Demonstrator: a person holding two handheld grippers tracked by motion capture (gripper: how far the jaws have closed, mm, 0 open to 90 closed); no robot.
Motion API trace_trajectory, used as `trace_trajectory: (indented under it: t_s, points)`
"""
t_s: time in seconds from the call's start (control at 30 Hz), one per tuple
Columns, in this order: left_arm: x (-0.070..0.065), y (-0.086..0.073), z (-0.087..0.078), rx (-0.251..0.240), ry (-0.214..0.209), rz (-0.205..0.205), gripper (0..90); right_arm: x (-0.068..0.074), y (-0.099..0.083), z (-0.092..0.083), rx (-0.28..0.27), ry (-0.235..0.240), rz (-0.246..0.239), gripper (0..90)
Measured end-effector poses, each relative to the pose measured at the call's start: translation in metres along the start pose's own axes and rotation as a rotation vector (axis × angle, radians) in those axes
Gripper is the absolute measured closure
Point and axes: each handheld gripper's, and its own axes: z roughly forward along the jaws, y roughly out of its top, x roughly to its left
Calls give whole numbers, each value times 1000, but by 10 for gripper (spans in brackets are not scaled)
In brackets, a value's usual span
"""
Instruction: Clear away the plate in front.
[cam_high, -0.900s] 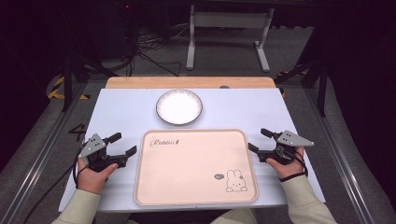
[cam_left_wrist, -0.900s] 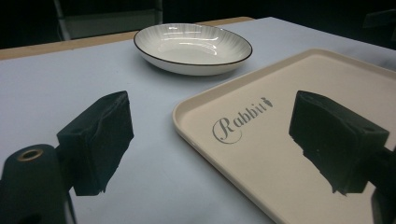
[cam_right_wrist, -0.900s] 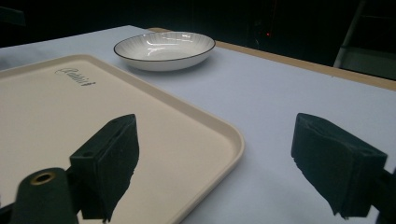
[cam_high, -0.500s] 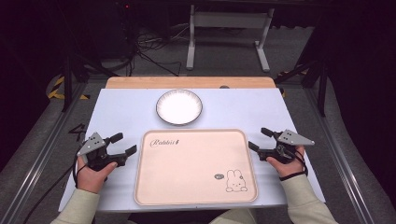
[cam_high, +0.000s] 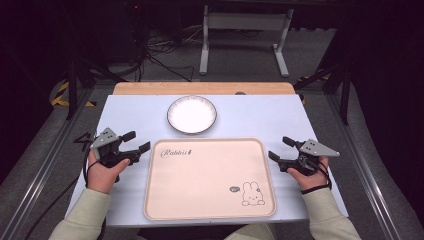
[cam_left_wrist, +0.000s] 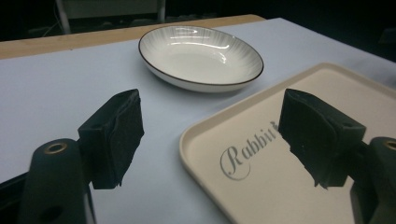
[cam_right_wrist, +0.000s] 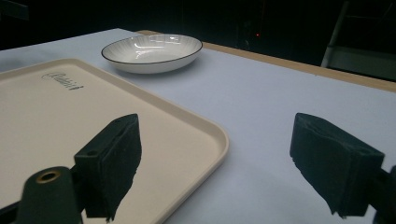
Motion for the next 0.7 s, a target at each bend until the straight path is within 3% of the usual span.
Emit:
trace_trajectory:
  t_s: [0.13, 0.43, 0.6, 0.7]
  points:
    - [0, 7, 9, 10, -12, -20, 231, -1, -1, -2, -6, 2, 2, 173]
    - [4, 24, 27, 26, -32, 1, 236, -1, -1, -6, -19, 5, 13, 173]
    - [8, 30, 36, 40, -35, -10, 271, 0, 1, -10, -34, -35, 6, 143]
    - [11, 35, 44, 49, -30, -6, 284, 1, 2, -12, -38, -33, 7, 146]
